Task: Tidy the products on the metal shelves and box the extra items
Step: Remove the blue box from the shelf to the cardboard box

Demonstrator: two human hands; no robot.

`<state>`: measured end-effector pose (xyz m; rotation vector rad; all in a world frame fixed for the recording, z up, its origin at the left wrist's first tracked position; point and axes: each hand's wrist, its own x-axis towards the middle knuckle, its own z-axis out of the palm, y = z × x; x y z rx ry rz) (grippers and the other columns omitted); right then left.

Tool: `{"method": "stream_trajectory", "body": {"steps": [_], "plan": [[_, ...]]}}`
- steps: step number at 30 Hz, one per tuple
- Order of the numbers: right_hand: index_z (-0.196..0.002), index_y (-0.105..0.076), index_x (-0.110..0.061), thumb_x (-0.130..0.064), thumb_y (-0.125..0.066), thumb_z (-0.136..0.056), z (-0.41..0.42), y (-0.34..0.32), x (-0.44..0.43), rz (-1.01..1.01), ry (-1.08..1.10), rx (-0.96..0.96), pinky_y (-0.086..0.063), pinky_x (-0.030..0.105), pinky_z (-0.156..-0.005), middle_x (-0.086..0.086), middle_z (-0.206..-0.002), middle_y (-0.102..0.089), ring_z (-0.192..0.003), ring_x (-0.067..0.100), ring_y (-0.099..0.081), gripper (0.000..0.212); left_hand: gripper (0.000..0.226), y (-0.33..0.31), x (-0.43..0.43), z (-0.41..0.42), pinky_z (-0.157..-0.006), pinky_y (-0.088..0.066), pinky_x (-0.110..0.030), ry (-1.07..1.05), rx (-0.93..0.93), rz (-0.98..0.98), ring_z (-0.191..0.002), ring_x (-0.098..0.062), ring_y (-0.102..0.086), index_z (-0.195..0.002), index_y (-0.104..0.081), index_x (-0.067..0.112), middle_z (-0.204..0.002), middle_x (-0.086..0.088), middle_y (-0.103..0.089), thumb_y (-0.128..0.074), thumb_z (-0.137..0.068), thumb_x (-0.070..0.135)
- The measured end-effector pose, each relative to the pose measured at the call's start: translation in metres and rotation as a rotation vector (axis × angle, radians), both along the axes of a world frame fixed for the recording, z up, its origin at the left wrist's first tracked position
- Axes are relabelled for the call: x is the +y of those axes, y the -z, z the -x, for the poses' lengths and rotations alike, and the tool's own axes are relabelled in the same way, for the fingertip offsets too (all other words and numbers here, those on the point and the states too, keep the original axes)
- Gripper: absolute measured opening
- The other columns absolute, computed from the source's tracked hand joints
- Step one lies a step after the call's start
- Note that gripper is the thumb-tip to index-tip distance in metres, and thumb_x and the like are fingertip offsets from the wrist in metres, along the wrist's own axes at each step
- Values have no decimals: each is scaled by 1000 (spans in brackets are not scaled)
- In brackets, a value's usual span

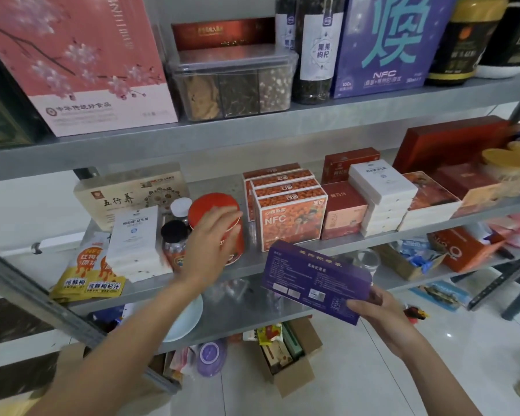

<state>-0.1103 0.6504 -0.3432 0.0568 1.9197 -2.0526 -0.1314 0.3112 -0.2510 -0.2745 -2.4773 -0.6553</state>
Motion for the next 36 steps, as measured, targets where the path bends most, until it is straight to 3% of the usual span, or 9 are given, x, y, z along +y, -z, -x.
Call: {"method": "stream_trajectory", "body": {"steps": [3, 5, 8, 16, 20, 24, 28, 31, 36], "plan": [[-118, -59, -12, -39, -89, -55, 1, -17, -8, 61, -36, -1, -57, 28, -77, 11, -109, -70, -103, 28, -68, 74, 37, 8, 35, -32, -93, -40, -8, 93, -301, -434, -115, 10, -51, -127, -53, 34, -122, 29, -54, -41, -97, 52], [-117, -59, -12, -47, -90, -50, 0, -29, -14, 80, -59, 0, -57, 26, -75, 11, -108, -71, -101, 29, -68, 82, 35, 12, 54, -40, -76, -49, -8, 157, -550, -762, -101, 9, -61, -119, -47, 45, -104, 34, -62, -43, -87, 57], [-119, -58, -15, -62, -88, -43, -2, -44, -19, 64, -32, -18, -56, 27, -78, 7, -106, -72, -101, 25, -69, 94, 35, 17, 68, -41, -62, -50, -8, 97, -598, -954, -84, 5, -68, -108, -49, 43, -88, 28, -68, -50, -77, 60], [-123, -52, -27, -37, -87, -63, -17, -64, -29, 148, 60, -8, -58, 27, -71, 2, -107, -73, -100, 24, -71, 71, 21, 21, 79, -39, -57, -46, -5, -16, -588, -1010, -73, 3, -69, -98, -56, 33, -79, 19, -72, -52, -86, 49], [-118, -54, -30, -32, -81, -64, -24, -66, -33, 98, 163, 58, -56, 19, -65, -7, -99, -74, -94, 15, -72, 60, 30, 17, 84, -39, -60, -49, -7, -38, -609, -960, -79, 4, -68, -104, -54, 33, -101, 12, -68, -52, -81, 51], [-110, -51, -45, -38, -79, -63, -30, -73, -41, -65, 267, 213, -55, 15, -61, -19, -98, -70, -98, 0, -66, 55, 31, 11, 93, -46, -79, -43, -10, -130, -412, -761, -106, -5, -55, -122, -55, 30, -126, 10, -52, -62, -94, 19], [-113, -45, -54, -37, -83, -67, -33, -86, -53, -281, 320, 373, -57, 18, -74, -21, -108, -65, -100, -1, -64, 62, 34, -12, 112, -57, -92, -46, -13, 132, -469, -689, -113, 4, -54, -122, -58, 35, -125, 15, -51, -64, -92, 20], [-123, -39, -53, -39, -85, -64, -39, -100, -61, -390, 337, 481, -52, 9, -73, -38, -101, -58, -97, -11, -60, 76, 35, -33, 125, -62, -80, -44, -3, 280, -563, -814, -107, 22, -51, -123, -54, 33, -124, 23, -50, -62, -92, 18], [-137, -41, -40, -34, -76, -75, -54, -114, -70, -274, 155, 496, -50, 10, -81, -34, -114, -61, -110, -5, -59, 71, 62, -50, 126, -63, -79, -55, -19, 368, -634, -1011, -110, -2, -62, -131, -54, 23, -120, 11, -68, -70, -73, 36]]}}
